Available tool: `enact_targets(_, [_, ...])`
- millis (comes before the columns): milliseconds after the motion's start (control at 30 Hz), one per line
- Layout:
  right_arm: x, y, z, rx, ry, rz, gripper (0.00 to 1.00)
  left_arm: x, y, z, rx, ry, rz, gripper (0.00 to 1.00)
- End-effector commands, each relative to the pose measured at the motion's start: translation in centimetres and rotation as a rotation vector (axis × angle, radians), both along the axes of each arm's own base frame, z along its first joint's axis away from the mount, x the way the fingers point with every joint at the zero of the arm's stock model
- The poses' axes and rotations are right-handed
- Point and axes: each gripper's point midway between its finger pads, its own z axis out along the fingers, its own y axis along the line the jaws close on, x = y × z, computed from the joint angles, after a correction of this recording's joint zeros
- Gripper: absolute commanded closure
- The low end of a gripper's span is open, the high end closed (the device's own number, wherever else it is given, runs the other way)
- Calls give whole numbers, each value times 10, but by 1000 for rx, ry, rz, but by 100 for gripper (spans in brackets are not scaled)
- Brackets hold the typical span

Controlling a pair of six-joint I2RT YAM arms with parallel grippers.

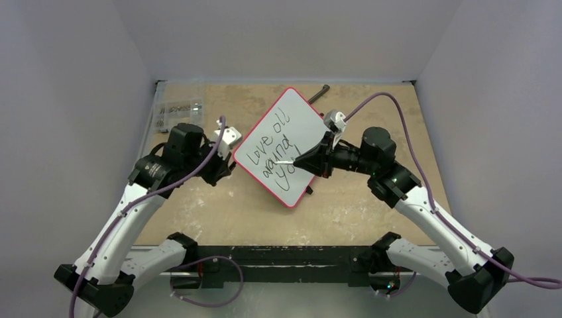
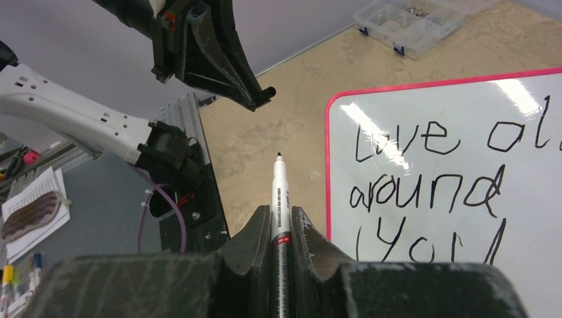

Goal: Write a sentence on the whiteboard
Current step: Insert the whiteboard marker without the cap into the pen cap.

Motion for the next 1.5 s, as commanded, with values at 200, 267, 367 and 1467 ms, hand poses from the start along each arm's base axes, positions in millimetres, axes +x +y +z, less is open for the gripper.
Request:
enact_targets(200, [-8, 15, 14, 0, -66, 104, 100, -1, -52, 24, 55, -223, -525, 100])
enact_targets(267, [-7, 19, 14, -18, -79, 108, 100, 0, -61, 15, 51, -226, -576, 100])
enact_targets(367, [-5, 24, 8, -44, -71, 116, 100, -3, -74, 9, 5, -232, -633, 100])
enact_targets(1467, [-3, 45, -9, -86, -48, 149, 100, -10, -74, -1, 17, -309, -683, 100])
